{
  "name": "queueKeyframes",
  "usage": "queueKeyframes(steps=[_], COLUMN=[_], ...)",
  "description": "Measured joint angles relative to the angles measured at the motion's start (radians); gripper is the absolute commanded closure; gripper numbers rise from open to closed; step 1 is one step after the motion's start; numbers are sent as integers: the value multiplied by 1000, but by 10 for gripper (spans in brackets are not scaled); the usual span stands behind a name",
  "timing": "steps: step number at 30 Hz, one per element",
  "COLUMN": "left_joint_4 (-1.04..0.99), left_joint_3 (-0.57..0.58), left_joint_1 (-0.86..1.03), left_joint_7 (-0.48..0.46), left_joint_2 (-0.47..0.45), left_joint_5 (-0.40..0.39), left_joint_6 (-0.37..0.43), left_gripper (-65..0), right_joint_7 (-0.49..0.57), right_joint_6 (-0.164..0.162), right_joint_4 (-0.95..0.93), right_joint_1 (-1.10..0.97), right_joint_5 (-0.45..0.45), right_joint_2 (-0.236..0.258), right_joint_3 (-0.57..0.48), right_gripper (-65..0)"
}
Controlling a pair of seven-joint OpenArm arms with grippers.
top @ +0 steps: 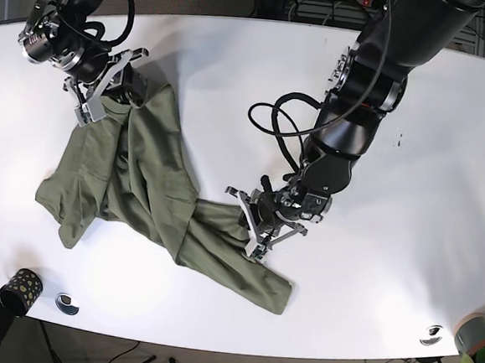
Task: Fold the T-shirt properly
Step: 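Pull the T-shirt apart between both grippers, stretching it, then lift the stretched T-shirt with both grippers and swing it down flat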
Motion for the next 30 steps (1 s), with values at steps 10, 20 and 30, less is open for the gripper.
queueKeyframes(steps=[10,20,30], left_joint_4=[485,880,990], left_joint_3=[-28,-275,-421], left_joint_1=[198,396,445], left_joint_7=[245,381,489], left_joint_2=[-200,-360,-464], left_joint_5=[2,-2,-5], left_joint_6=[8,-5,-9], left_gripper=[0,0,0], right_joint_7=[0,2,-3], right_joint_6=[0,0,0], right_joint_4=[0,-95,-377], right_joint_1=[20,194,492], right_joint_5=[-4,-126,-129], right_joint_2=[4,-48,-17], right_joint_3=[2,101,98], right_gripper=[0,0,0])
